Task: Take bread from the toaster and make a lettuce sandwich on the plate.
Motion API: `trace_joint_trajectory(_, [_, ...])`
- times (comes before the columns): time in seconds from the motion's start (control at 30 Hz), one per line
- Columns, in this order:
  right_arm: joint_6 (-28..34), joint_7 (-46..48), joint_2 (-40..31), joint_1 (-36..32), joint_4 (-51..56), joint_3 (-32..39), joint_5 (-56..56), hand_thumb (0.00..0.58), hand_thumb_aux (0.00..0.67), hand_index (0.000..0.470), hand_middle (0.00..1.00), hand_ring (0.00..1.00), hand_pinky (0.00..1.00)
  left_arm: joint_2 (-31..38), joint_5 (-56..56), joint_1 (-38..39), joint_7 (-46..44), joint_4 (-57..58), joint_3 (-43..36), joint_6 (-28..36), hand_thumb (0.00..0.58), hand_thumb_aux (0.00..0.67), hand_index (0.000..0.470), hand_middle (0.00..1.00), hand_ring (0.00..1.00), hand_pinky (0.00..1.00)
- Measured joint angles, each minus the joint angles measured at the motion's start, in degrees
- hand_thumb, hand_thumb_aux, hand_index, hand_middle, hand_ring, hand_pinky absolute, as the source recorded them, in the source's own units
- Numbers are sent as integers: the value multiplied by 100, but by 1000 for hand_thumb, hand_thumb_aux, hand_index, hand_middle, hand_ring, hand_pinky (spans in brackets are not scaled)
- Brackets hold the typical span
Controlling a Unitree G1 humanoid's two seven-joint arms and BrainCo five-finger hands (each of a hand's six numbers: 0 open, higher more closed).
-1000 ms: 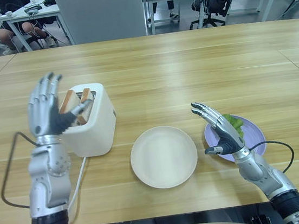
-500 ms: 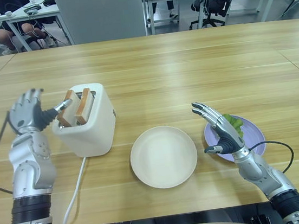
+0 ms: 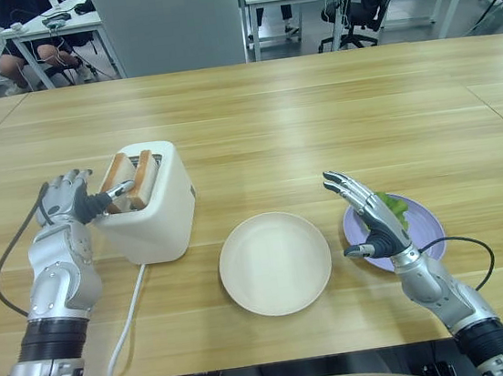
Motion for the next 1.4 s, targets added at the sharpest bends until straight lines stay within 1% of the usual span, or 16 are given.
trace_joint_trajectory(0.03, [6, 0, -2, 10, -9, -4, 1, 0, 0, 0, 0, 0, 0, -28, -120, 0, 10, -15, 17, -37, 472, 381, 262, 0, 0, 0])
trace_joint_trajectory(0.07, [11, 1, -2, 11, -11, -5, 1, 0, 0, 0, 0, 0, 0, -61, -189, 0, 27, -55, 25, -64, 514, 444, 305, 0, 0, 0])
trace_joint_trajectory(0.1, [15, 2, -3, 12, -31, -6, 2, 0, 0, 0, 0, 0, 0, -127, -322, 0, 67, -113, 78, -104, 540, 494, 339, 0, 0, 0])
trace_joint_trajectory(0.13, [15, 2, -3, 12, -42, -6, 4, 0, 0, 0, 0, 0, 0, -173, -394, 1, 81, -133, 138, -113, 571, 589, 404, 0, 0, 0])
trace_joint_trajectory(0.17, [15, 2, -6, 15, -44, -7, 5, 0, 0, 0, 0, 0, 0, -234, -523, 7, 110, -183, 231, -148, 580, 670, 460, 0, 0, 0])
trace_joint_trajectory(0.63, [28, 32, -59, 29, -146, -21, 18, 0, 0, 0, 0, 0, 0, -509, -1332, 101, 684, -527, 507, -672, 580, 670, 460, 0, 0, 0])
trace_joint_trajectory(0.73, [194, 30, -182, 36, -249, -70, -142, 0, 0, 0, 0, 0, 0, -554, -1422, 101, 856, -564, 568, -753, 580, 670, 460, 0, 0, 0])
trace_joint_trajectory(0.77, [315, 18, -288, 36, -318, -98, -314, 0, 0, 0, 0, 0, 0, -571, -1457, 101, 924, -588, 605, -796, 580, 670, 460, 114, 114, 114])
trace_joint_trajectory(0.8, [511, 6, -436, 38, -397, -145, -554, 0, 0, 0, 0, 0, 0, -598, -1495, 98, 1022, -642, 670, -852, 580, 670, 460, 114, 114, 114])
trace_joint_trajectory(0.83, [724, 6, -567, 38, -448, -207, -756, 0, 0, 0, 0, 0, 0, -611, -1530, 91, 1109, -686, 720, -910, 580, 670, 460, 490, 490, 490])
trace_joint_trajectory(0.87, [915, 8, -704, 38, -480, -266, -908, 0, 0, 0, 0, 0, 0, -616, -1557, 84, 1192, -715, 763, -957, 580, 670, 460, 710, 710, 710])
trace_joint_trajectory(0.9, [1131, 22, -844, 39, -494, -335, -988, 0, 0, 0, 0, 0, 0, -620, -1599, 75, 1264, -739, 831, -1013, 580, 670, 460, 710, 710, 710])
trace_joint_trajectory(0.93, [1337, 80, -968, 47, -493, -420, -1046, 0, 0, 0, 0, 0, 0, -628, -1639, 64, 1329, -782, 902, -1065, 580, 670, 460, 1000, 1000, 1000])
trace_joint_trajectory(1.1, [2146, 375, -1573, 146, -339, -740, -1056, 0, 0, 0, 0, 0, 0, -638, -1790, -10, 1615, -1091, 1160, -1363, 580, 670, 460, 1000, 1000, 1000])
trace_joint_trajectory(1.27, [2536, 457, -1894, 219, 287, -670, -1137, 0, 0, 0, 0, 0, 0, -669, -1918, -21, 1820, -1544, 1397, -1659, 580, 670, 460, 1000, 1000, 1000])
trace_joint_trajectory(1.4, [2634, 442, -1945, 149, 802, -380, -1235, 0, 0, 0, 0, 0, 0, -761, -2040, 69, 1866, -1958, 1514, -1903, 580, 670, 460, 1000, 1000, 1000])
